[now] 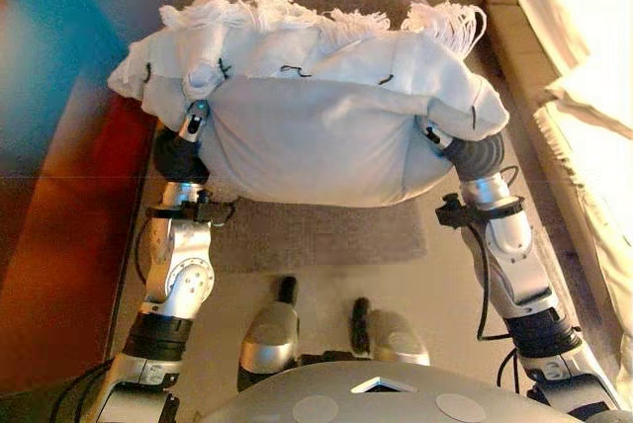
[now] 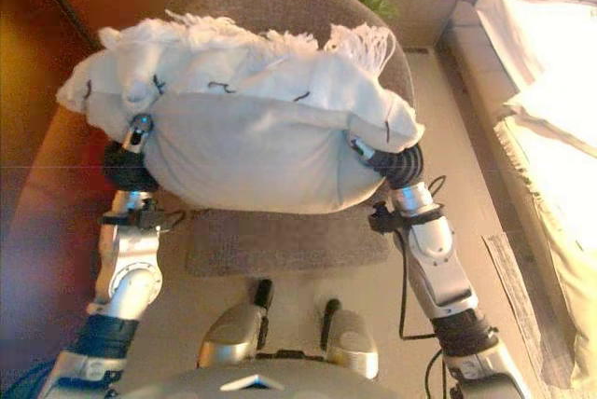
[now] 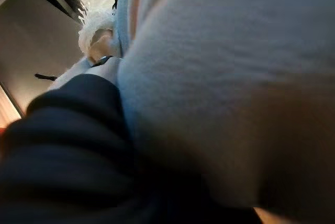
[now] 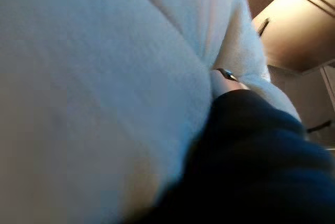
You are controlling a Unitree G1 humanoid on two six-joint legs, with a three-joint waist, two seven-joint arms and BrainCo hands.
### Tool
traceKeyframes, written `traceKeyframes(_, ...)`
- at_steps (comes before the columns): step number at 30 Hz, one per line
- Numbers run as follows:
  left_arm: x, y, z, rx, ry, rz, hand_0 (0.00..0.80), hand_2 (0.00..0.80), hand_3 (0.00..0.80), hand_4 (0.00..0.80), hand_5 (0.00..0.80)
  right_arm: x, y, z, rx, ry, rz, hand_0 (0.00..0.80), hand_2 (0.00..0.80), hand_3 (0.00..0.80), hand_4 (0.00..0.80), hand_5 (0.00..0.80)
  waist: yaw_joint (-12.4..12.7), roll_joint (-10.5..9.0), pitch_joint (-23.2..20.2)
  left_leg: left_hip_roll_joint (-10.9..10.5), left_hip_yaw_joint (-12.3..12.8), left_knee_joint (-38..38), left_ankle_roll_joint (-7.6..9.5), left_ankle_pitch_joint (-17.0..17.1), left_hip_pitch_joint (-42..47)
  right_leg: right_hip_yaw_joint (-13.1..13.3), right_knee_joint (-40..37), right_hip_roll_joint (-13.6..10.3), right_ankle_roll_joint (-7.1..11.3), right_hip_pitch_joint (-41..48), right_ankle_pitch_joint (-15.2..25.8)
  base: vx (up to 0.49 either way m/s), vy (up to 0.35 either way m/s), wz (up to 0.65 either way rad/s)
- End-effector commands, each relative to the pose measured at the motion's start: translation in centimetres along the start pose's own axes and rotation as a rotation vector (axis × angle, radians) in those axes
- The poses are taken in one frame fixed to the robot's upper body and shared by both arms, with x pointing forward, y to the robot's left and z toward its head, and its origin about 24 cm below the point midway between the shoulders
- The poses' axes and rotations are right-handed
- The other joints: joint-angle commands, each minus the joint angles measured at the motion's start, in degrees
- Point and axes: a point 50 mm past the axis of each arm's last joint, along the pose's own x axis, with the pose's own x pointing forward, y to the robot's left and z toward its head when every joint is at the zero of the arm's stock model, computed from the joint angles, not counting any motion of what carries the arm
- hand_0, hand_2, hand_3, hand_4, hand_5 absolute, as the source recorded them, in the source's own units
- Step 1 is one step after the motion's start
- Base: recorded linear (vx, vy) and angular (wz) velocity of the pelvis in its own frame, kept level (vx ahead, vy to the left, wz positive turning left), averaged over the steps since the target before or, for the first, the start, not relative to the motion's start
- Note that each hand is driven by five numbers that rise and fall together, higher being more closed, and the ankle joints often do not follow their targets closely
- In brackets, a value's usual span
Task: Pick up the cushion and take it to the sofa
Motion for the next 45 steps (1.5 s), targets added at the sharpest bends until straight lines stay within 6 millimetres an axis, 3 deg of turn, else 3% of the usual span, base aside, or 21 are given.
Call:
traceKeyframes(1, 2.3, -4.9, 0.5, -0.009, -0.106, -0.242, 0.8, 0.8, 0.8, 0.8, 0.8, 3.1, 2.5, 2.7, 0.062, -0.156, 0.117, 0.8, 0.8, 0.8, 0.8, 0.8, 2.1, -0.02, -5.4, 0.0, 2.3, 4.7, -3.34, -3.6, 1.2, -4.1, -8.2, -0.5, 1.27, 3.4, 7.1, 0.158, -0.117, 0.74)
traceKeyframes(4, 2.1, -4.3, -0.1, -0.004, -0.083, -0.222, 0.8, 0.8, 0.8, 0.8, 0.8, 2.8, 2.3, 1.9, 0.068, -0.117, 0.112, 0.8, 0.8, 0.8, 0.8, 0.8, 2.5, -0.03, -5.9, 0.6, 4.2, 7.0, -4.29, -3.7, -0.2, -5.8, -10.3, -0.7, 0.38, 5.7, 6.7, 0.121, -0.08, 0.3)
traceKeyframes(9, 2.4, -3.8, -1.3, -0.015, -0.034, -0.173, 0.8, 0.8, 0.8, 0.8, 0.8, 3.4, 2.1, 0.4, 0.078, -0.017, 0.13, 0.8, 0.8, 0.8, 0.8, 0.8, 2.2, 0.59, -6.8, 1.6, 7.3, 4.7, -5.02, -3.1, 1.3, -8.0, -13.4, -0.7, -0.05, 8.4, 6.9, 0.123, 0.002, 0.09)
traceKeyframes(14, 2.7, -3.2, -3.3, 0.022, 0.031, -0.085, 0.8, 0.8, 0.8, 0.8, 0.8, 4.7, 2.7, -1.5, 0.076, 0.091, 0.147, 0.8, 0.8, 0.8, 0.8, 0.8, 2.4, 0.72, -7.7, 2.0, 6.8, 2.2, -5.51, -3.3, 3.9, -7.8, -15.6, -0.5, -0.1, 10.1, 7.4, 0.156, 0.049, 0.05)
traceKeyframes(20, 3.4, -2.8, -5.8, 0.056, 0.154, -0.036, 0.8, 0.8, 0.8, 0.8, 0.8, 5.0, 2.9, -3.5, 0.055, 0.181, 0.078, 0.8, 0.8, 0.8, 0.8, 0.8, 1.8, 0.71, -7.6, 2.5, 7.5, 0.3, -5.71, -3.2, 5.6, -6.8, -17.1, -0.3, 0.59, 10.3, 8.3, 0.093, 0.033, 0.03)
traceKeyframes(22, 4.7, -3.6, -6.6, 0.089, 0.179, -0.062, 0.8, 0.8, 0.8, 0.8, 0.8, 5.9, 3.4, -4.1, 0.017, 0.206, 0.046, 0.8, 0.8, 0.8, 0.8, 0.8, 1.2, 1.06, -6.6, 2.5, 7.5, -0.1, -5.77, -3.1, 4.8, -6.3, -17.1, -0.3, 0.97, 8.7, 8.8, -0.107, 0.035, -0.01)
traceKeyframes(24, 6.7, -4.5, -6.8, 0.116, 0.162, -0.08, 0.8, 0.8, 0.8, 0.8, 0.8, 8.1, 3.8, -3.6, 0.005, 0.197, 0.031, 0.8, 0.8, 0.8, 0.8, 0.8, 0.7, 1.45, -4.9, 2.4, 7.5, 0.0, -5.8, -3.1, 2.9, -6.0, -17.0, -0.4, 1.23, 6.3, 9.3, -0.308, 0.042, -0.03)
traceKeyframes(28, 13.0, -5.0, -5.1, 0.183, 0.108, -0.069, 0.8, 0.8, 0.8, 0.8, 0.8, 14.0, 3.2, -1.3, -0.009, 0.16, 0.0, 0.8, 0.8, 0.8, 0.8, 0.8, -0.8, 2.7, 0.8, 1.7, 7.5, -0.7, -6.08, -2.3, -1.7, -5.6, -16.6, -0.6, 1.66, 1.0, 9.9, -0.469, 0.064, -0.01)
traceKeyframes(30, 14.9, -5.2, -4.6, 0.221, 0.121, -0.039, 0.8, 0.8, 0.8, 0.8, 0.8, 15.5, 2.8, -0.9, -0.001, 0.177, -0.016, 0.8, 0.8, 0.8, 0.8, 0.8, -1.5, 2.98, 2.7, 1.5, 7.7, -1.0, -6.1, -1.9, -2.7, -5.4, -16.6, -0.8, 1.84, -0.2, 10.2, -0.232, 0.064, -0.07)
traceKeyframes(37, 17.3, -5.4, -4.7, 0.356, 0.231, 0.034, 0.8, 0.8, 0.8, 0.8, 0.8, 16.6, 1.0, -2.1, -0.013, 0.313, -0.119, 0.8, 0.8, 0.8, 0.8, 0.8, -3.6, 3.62, 6.3, 1.6, 8.4, -3.1, -6.15, -0.8, -4.0, -3.4, -16.8, -0.7, 2.43, -2.9, 11.1, -0.071, 0.05, -0.07)
traceKeyframes(45, 19.7, -5.8, -2.7, 0.423, 0.22, 0.075, 0.8, 0.8, 0.8, 0.8, 0.8, 18.3, -0.3, -1.1, -0.07, 0.365, -0.172, 0.8, 0.8, 0.8, 0.8, 0.8, -4.3, 4.42, 9.7, 1.5, 8.9, -2.5, -6.15, -0.3, -7.1, -2.0, -14.9, -1.2, 2.87, -7.6, 11.7, -0.022, 0.03, -0.03)
